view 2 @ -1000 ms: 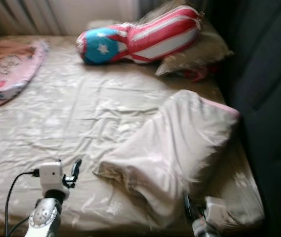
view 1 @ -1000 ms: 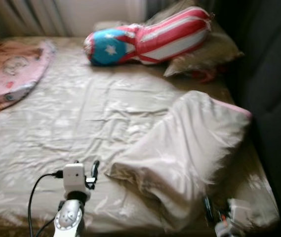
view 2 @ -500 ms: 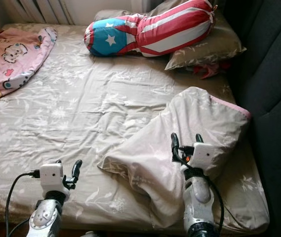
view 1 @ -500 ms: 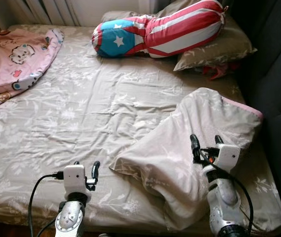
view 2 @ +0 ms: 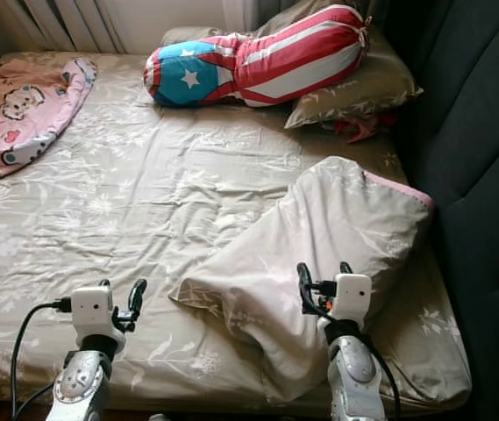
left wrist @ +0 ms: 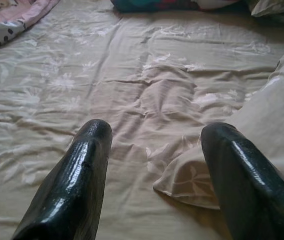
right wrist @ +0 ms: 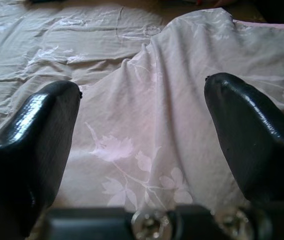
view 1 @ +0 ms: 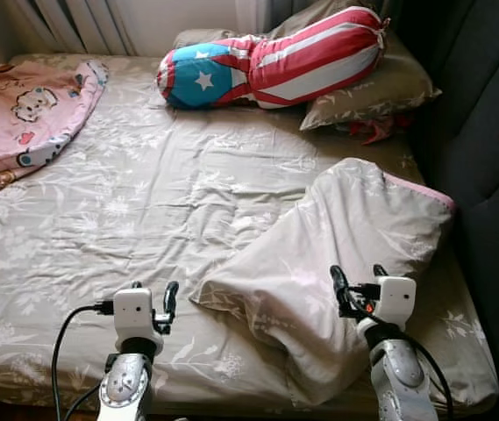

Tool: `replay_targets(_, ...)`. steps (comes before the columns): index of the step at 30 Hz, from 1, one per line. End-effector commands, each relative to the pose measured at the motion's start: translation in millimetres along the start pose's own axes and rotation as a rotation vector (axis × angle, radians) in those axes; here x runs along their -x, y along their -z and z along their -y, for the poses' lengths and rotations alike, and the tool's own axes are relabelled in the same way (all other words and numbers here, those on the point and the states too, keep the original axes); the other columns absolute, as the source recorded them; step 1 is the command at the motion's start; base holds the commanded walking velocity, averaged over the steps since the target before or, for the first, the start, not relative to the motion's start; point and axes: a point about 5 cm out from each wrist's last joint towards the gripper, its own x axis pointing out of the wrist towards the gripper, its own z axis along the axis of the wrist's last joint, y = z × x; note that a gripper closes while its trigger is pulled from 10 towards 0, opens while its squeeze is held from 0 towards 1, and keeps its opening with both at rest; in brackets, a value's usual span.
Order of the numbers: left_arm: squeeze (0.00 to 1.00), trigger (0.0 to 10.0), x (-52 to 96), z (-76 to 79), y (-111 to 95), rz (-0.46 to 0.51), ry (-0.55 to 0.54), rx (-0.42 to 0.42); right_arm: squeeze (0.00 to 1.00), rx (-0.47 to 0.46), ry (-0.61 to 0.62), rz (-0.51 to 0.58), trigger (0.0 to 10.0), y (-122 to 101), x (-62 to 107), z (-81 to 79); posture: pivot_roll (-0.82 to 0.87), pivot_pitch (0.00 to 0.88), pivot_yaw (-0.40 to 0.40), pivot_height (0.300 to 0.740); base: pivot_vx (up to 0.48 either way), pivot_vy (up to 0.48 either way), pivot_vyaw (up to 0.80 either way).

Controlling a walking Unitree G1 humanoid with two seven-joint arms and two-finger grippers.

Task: Clean up the room

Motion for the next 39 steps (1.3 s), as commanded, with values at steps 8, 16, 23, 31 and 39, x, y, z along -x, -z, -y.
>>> replay_targets(8,0.00,10.0,3.3,0.5,3.3,-0.025,-0.004,0.006,0.00,0.008,-0.019,-0.070,10.0,6.9,-1.0,-5.0,-0.06,0.188,-0.027,0.689,0.000,0.000,0.00)
replay_targets(16,0.00,10.0,3.6,0.2,3.5,-0.030,-0.003,0.005,0.00,0.001,-0.030,-0.063,10.0,7.8,-1.8,-6.8,-0.05,0.193,-0.026,0.665,0.000,0.000,0.00)
replay_targets(23,0.00,10.0,3.4,0.9,3.1,-0.031,0.002,0.006,0.00,0.004,-0.022,-0.075,10.0,8.3,-4.0,-6.5,-0.05,0.195,-0.026,0.665,0.000,0.000,0.00)
replay_targets(31,0.00,10.0,4.1,3.6,4.4,-0.040,0.013,0.010,0.00,0.013,-0.018,-0.110,10.0,11.5,-6.1,-6.7,-0.05,0.197,-0.026,0.652,0.000,0.000,0.00)
replay_targets(39,0.00,10.0,3.8,4.8,3.9,-0.039,0.021,0.015,0.00,0.003,-0.019,-0.087,10.0,9.3,-8.1,-8.8,-0.05,0.195,-0.026,0.637,0.000,0.000,0.00)
